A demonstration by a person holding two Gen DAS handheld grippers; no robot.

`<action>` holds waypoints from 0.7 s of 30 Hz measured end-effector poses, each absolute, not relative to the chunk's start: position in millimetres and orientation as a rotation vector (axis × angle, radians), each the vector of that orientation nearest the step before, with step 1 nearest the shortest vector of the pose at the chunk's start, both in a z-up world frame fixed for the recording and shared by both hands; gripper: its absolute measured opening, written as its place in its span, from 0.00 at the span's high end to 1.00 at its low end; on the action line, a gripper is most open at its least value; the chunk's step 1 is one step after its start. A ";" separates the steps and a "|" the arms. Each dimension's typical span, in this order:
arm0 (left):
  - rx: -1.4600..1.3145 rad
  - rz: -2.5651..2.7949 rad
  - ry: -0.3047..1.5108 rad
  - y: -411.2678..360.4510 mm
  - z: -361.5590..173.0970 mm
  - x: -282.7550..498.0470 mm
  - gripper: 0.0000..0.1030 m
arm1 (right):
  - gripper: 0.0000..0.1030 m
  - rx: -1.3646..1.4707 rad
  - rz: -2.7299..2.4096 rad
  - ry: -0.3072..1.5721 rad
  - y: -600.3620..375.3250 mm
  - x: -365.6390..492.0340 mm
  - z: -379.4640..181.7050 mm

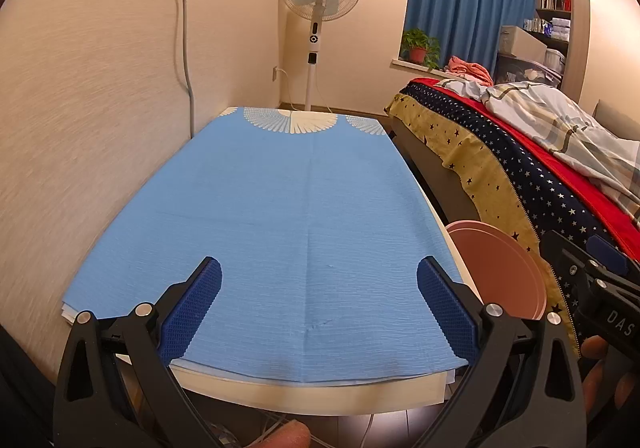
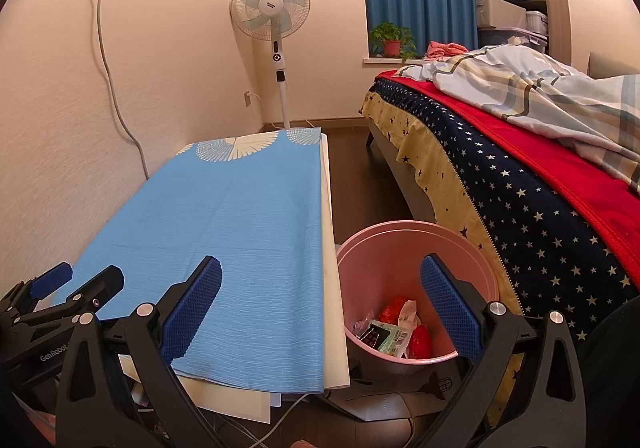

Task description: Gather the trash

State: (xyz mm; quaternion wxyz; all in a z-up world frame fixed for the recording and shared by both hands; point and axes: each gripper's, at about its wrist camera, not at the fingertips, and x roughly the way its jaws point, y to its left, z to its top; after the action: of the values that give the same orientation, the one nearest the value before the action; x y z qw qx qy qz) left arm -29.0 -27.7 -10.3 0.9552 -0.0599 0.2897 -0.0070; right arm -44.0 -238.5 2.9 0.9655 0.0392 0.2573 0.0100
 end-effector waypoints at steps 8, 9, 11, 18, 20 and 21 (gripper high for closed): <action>-0.116 -0.009 0.585 -28.3 -10.9 -29.0 0.08 | 0.05 0.080 0.020 0.522 -238.1 -44.1 2.4; -0.118 -0.011 0.584 -28.4 -10.4 -29.0 0.08 | 0.05 0.081 0.020 0.522 -238.1 -44.0 2.3; -0.121 -0.015 0.582 -27.8 -10.3 -28.4 0.08 | 0.05 0.081 0.020 0.522 -238.2 -44.0 2.3; -0.122 -0.022 0.588 -27.0 -11.6 -28.4 0.08 | 0.05 0.081 0.020 0.522 -238.3 -43.9 2.4; -0.123 -0.021 0.587 -26.3 -11.7 -28.9 0.08 | 0.05 0.081 0.021 0.523 -238.2 -44.2 2.2; -0.122 -0.019 0.589 -26.2 -11.9 -28.4 0.08 | 0.05 0.081 0.020 0.522 -238.2 -44.2 2.2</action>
State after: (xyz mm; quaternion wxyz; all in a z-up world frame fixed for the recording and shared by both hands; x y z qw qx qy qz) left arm -28.4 -26.2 -11.9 0.9551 -0.0600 0.2899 -0.0092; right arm -44.2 -238.2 2.2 0.9653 0.0401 0.2579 0.0101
